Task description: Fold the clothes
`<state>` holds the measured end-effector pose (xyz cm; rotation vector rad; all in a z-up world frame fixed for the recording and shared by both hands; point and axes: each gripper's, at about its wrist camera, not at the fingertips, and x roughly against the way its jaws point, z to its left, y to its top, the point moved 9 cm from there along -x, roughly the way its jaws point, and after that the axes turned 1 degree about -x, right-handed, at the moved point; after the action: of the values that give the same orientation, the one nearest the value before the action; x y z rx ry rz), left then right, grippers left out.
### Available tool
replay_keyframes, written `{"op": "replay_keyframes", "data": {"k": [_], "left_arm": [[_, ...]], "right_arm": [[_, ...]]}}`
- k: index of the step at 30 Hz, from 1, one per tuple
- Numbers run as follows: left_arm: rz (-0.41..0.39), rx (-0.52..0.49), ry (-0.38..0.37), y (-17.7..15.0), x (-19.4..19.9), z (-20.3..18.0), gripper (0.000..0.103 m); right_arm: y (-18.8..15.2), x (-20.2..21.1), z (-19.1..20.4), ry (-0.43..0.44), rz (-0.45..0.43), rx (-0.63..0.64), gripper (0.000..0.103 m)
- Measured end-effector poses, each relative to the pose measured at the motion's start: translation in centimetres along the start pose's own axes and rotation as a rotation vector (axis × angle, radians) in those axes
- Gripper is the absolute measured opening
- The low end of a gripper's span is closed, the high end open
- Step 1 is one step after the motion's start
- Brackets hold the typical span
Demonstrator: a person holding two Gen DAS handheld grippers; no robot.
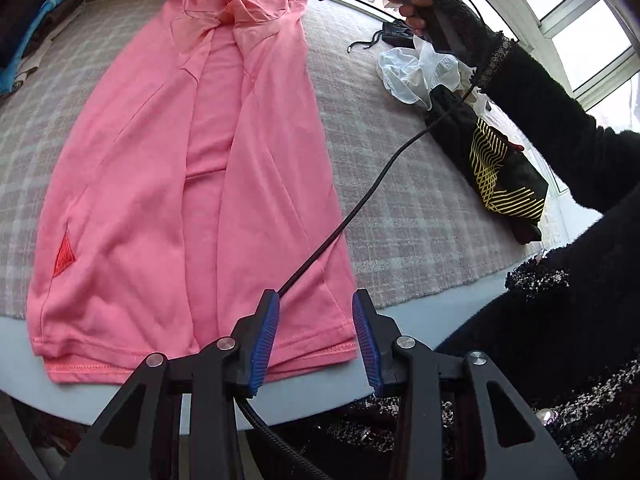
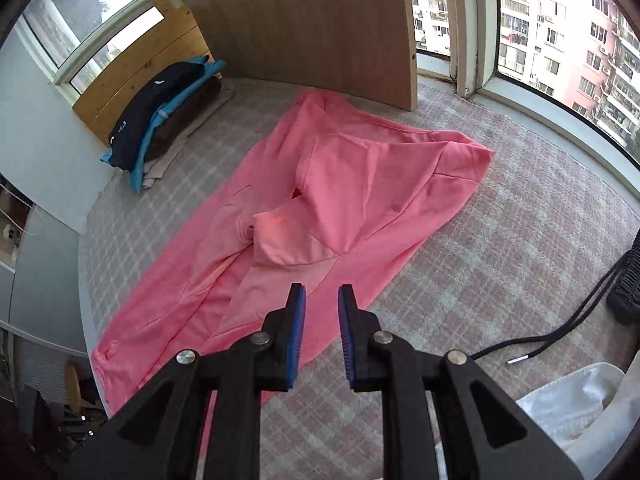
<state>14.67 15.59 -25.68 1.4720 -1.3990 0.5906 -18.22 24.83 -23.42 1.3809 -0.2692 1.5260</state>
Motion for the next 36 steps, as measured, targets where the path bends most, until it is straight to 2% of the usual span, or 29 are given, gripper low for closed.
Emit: {"op": "replay_keyframes", "data": {"k": [4,6,7,8,10,13,16,20,22,23,25,26,28,31,33,36], "left_arm": [[-0.054,0.008,0.032,-2.3,0.8,-0.9,0.036],[-0.098,0.031,0.029,-2.9,2.1,-0.8,0.036],[-0.121,0.045,0.041,-3.2,2.9,-0.5,0.036],[-0.143,0.059,0.054,-3.5,3.7,-0.2,0.036],[-0.163,0.08,0.077,-4.3,4.5,0.9,0.036],[-0.163,0.014,0.08,-3.8,3.4,-0.3,0.036],[-0.163,-0.147,0.099,-2.6,0.4,-3.5,0.039],[-0.083,-0.278,0.187,-2.5,-3.8,-4.5,0.039],[-0.095,-0.331,0.217,-2.4,-4.1,-4.3,0.039],[-0.088,-0.331,0.21,-2.3,-4.0,-4.2,0.037],[-0.074,-0.335,0.19,-2.2,-4.0,-3.9,0.024],[-0.067,-0.336,0.172,-2.2,-4.0,-3.8,0.004],[-0.054,-0.337,0.135,-2.2,-3.8,-3.6,0.003],[-0.085,-0.333,0.035,-2.2,-2.2,-4.7,0.003],[-0.098,-0.341,-0.004,-2.8,-1.9,-5.4,0.003],[-0.042,-0.327,0.126,-3.4,-2.9,-3.0,0.004]], "right_arm": [[-5.0,3.0,5.2,0.163,0.038,-0.014,0.017],[-6.3,5.9,6.6,0.258,0.013,-0.07,0.018],[-6.9,7.2,7.1,0.293,-0.006,-0.097,0.025],[-7.6,7.9,7.4,0.303,-0.02,-0.11,0.042],[-9.5,7.9,8.4,0.269,-0.012,-0.104,0.055],[-12.7,4.8,10.1,0.202,0.049,-0.074,0.055],[-14.8,1.6,10.7,0.177,0.117,-0.095,0.055],[-15.7,0.8,10.9,0.167,0.118,-0.106,0.055],[-16.2,0.8,10.9,0.16,0.118,-0.111,0.055],[-16.4,0.8,10.8,0.155,0.118,-0.113,0.055],[-16.7,0.8,10.7,0.151,0.119,-0.127,0.055],[-16.8,0.6,10.7,0.152,0.121,-0.135,0.055],[-17.2,0.2,10.7,0.147,0.127,-0.143,0.055],[-18.1,-0.5,10.9,0.135,0.139,-0.135,0.055],[-19.0,-1.1,11.3,0.131,0.15,-0.13,0.055],[-19.8,-1.3,12.4,0.118,0.127,-0.102,0.055]]}}
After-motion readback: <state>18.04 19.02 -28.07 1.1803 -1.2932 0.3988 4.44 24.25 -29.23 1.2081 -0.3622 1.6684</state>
